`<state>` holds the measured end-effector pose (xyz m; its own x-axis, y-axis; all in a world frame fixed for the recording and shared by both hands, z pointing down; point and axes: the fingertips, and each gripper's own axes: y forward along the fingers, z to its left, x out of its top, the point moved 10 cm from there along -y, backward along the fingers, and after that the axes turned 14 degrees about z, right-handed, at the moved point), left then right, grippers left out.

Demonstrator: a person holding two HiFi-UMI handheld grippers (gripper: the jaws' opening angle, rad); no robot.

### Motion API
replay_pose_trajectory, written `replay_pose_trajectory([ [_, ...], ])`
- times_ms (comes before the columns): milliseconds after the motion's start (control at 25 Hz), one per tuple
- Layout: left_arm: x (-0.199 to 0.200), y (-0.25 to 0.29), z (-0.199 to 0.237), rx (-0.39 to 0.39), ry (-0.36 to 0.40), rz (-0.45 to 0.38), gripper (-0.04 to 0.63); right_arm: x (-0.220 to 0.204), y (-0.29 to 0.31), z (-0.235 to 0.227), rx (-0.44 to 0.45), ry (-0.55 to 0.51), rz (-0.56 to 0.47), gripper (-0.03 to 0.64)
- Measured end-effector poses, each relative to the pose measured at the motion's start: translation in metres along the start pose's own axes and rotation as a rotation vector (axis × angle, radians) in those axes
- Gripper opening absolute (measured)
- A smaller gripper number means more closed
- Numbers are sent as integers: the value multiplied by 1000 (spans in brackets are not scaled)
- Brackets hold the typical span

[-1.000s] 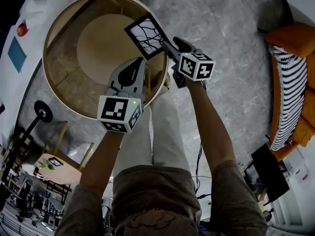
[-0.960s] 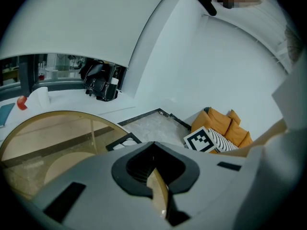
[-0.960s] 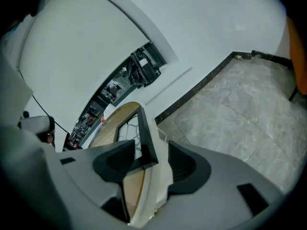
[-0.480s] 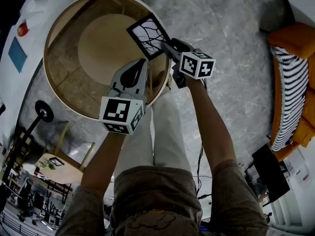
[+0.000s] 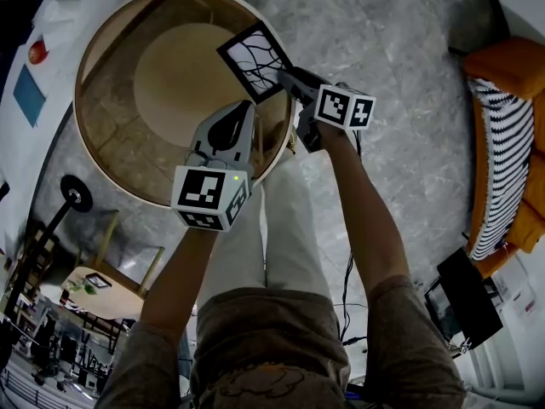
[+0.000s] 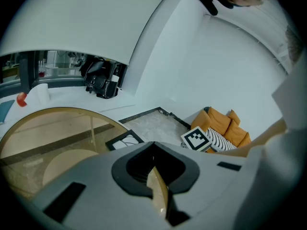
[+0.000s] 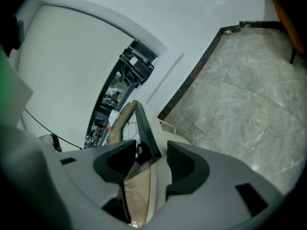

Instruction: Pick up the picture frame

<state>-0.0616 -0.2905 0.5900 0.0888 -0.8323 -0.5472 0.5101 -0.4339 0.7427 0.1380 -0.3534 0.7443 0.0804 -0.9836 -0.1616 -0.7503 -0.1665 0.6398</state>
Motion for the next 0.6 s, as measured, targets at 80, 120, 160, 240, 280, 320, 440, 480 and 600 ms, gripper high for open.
replay_pose_trajectory([
  [80,0,0,-1,-2,1,-1,18,1,-1,1,-7,-22,19,211],
  [120,0,-1,-1,-3,1,-1,18,2,-2,2,-9,-33,30,205],
  [160,0,-1,-2,-4,2,-2,18,3,-3,2,-8,-39,40,194],
  [240,-1,0,-4,-6,4,-1,18,2,-7,-1,3,-31,53,165],
  [280,-2,1,-6,-7,5,1,18,1,-10,-3,13,-21,59,162],
  [320,-2,2,-8,-8,7,2,18,0,-13,-5,22,-10,62,159],
  [440,-3,3,-13,-13,12,3,18,-7,-22,-12,43,26,49,152],
  [480,-2,4,-14,-14,14,3,18,-9,-24,-14,52,42,38,148],
  [600,-2,3,-15,-15,20,4,18,-15,-31,-16,81,83,1,135],
])
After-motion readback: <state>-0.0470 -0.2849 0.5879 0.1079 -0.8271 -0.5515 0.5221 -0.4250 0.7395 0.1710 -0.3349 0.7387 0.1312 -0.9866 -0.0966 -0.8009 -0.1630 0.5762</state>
